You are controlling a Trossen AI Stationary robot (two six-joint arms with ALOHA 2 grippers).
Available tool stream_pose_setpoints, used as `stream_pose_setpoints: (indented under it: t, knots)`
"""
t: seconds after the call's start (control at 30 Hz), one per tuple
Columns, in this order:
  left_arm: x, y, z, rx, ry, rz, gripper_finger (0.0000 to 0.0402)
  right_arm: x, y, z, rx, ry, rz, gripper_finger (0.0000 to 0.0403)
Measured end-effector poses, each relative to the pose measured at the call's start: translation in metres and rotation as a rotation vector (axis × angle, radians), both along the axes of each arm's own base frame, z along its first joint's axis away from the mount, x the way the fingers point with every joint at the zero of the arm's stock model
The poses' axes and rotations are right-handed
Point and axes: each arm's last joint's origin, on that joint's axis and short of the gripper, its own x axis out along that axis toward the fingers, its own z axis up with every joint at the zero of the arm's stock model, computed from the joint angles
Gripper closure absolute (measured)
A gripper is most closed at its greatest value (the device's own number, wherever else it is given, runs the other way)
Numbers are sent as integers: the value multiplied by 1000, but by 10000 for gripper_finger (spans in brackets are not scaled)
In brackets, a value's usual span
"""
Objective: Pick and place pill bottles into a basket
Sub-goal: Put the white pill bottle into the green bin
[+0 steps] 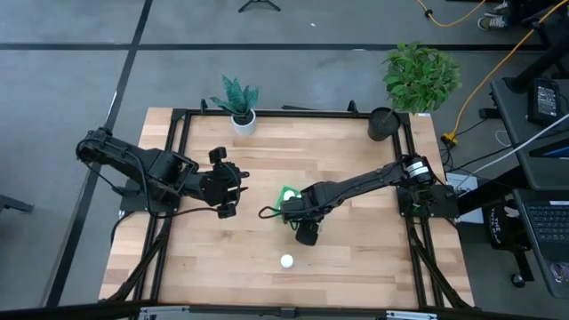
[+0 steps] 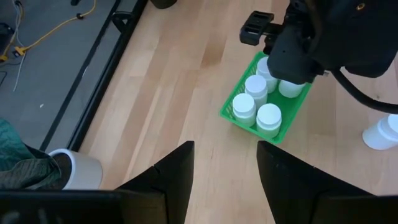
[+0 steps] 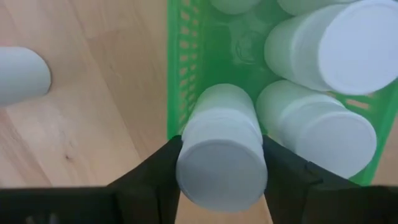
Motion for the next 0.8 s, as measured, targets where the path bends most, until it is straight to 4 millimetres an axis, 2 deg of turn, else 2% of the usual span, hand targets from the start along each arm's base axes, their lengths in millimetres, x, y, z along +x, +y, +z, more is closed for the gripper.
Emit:
stream_pose_setpoints:
  t: [0.33,0.63,0.8]
  knots:
    - [0,0,0,-3,-1,3,233,0,0,0,1,1,-17,166]
    - [0,0,0,0,0,0,233,-1,0,0,7,11,-39,160]
    - [0,0,0,0,0,0,233,1,7,12,15,3,-29,160]
